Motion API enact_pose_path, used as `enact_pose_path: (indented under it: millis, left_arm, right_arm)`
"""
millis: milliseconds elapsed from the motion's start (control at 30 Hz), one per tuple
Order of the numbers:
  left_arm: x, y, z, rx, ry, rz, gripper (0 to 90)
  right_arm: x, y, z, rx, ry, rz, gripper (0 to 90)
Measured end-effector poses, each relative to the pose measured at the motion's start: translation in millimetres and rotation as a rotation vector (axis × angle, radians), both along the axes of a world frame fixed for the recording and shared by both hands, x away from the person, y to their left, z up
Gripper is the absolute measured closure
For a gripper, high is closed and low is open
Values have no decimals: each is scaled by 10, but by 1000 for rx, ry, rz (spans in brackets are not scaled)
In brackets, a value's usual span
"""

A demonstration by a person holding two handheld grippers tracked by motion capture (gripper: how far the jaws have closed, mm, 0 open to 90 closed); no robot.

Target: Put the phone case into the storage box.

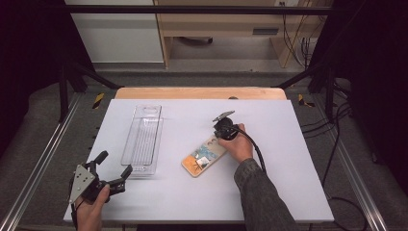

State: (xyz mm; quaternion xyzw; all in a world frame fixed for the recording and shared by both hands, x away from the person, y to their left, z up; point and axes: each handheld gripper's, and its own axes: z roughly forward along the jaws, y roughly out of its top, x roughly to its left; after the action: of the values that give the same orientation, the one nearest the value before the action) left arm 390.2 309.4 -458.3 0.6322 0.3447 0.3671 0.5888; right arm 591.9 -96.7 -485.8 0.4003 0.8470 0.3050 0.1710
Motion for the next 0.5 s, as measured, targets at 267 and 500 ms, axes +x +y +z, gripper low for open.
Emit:
enact_pose_path:
  millis: [267,500]
  left_arm:
    - [-4,13,-3,-2,2,1,16]
    - [2,-15,-1,6,2,-4,16]
  right_arm:
    - [-182,127,10,-2,43,100,900]
    - [-425,241,17,13,52,167,900]
